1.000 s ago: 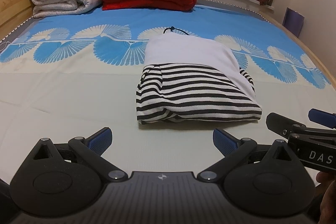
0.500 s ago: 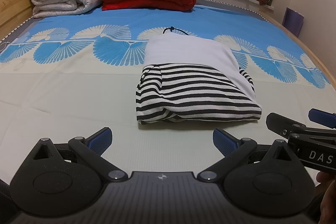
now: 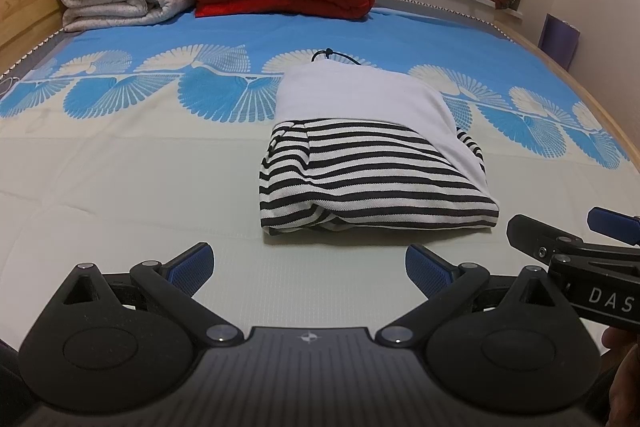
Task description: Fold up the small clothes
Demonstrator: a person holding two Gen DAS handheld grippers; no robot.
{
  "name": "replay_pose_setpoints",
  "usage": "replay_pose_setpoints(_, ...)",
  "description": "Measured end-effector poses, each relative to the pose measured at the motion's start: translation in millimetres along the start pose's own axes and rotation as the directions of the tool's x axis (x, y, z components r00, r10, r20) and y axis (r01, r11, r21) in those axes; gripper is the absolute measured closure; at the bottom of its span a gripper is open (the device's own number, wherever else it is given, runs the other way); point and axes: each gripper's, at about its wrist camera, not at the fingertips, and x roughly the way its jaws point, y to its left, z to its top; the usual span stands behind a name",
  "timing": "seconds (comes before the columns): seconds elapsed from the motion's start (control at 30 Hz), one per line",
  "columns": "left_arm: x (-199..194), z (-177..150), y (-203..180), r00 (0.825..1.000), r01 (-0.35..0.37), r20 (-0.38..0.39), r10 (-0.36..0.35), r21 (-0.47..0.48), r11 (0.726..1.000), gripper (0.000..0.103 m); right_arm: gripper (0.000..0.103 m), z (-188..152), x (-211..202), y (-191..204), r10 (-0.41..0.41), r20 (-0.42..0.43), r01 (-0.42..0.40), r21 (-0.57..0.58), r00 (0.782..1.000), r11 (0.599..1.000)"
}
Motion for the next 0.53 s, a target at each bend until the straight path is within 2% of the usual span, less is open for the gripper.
replay_pose_setpoints(0.53, 3.0, -1.6, 0.7, 1.0, -0.002, -0.008, 0.002, -0.002, 1.0, 0.001, 0.005, -2.8, 2.3, -1.6, 0.0, -0.005, 0.0, -0.001, 1.0, 1.0)
